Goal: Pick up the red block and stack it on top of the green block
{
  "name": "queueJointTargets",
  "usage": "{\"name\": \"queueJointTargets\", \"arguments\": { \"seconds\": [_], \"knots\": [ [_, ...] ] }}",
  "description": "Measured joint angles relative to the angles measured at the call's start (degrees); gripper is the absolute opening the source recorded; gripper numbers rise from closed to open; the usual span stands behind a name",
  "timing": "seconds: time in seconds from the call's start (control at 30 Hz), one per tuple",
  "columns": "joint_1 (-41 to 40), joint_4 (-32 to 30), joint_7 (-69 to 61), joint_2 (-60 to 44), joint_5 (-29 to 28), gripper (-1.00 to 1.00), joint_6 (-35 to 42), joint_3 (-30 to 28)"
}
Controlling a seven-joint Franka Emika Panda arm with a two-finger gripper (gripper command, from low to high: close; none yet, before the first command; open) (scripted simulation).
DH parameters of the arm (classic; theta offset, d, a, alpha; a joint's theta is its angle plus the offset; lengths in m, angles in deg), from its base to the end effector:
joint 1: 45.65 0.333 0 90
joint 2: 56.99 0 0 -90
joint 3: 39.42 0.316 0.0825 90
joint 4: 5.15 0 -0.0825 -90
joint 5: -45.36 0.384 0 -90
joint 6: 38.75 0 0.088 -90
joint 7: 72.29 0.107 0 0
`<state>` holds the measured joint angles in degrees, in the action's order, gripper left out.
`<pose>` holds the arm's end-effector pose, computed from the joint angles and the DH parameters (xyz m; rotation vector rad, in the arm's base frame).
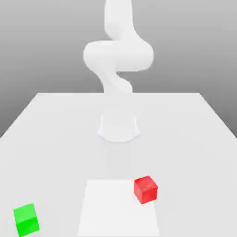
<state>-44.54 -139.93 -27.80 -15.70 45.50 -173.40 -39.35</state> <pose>0.3784 0.0080 0.6612 -2.5175 1.0011 -0.9368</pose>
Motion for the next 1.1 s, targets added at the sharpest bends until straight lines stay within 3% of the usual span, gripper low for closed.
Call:
{"name": "queueJointTargets", "arguments": {
  "seconds": [0.6, 0.83, 0.87, 1.1],
  "knots": [
    [7.92, -23.96, -10.44, -38.43, 0.18, 0.00, -23.75, 2.44],
    [9.05, -23.78, -9.84, -52.97, -1.59, 0.00, -35.59, 1.23],
    [9.22, -23.58, -9.83, -54.48, -1.64, -1.00, -36.90, 1.04],
    [9.19, -23.57, -9.58, -54.57, -1.90, -1.00, -36.95, 1.03]
  ]
}}
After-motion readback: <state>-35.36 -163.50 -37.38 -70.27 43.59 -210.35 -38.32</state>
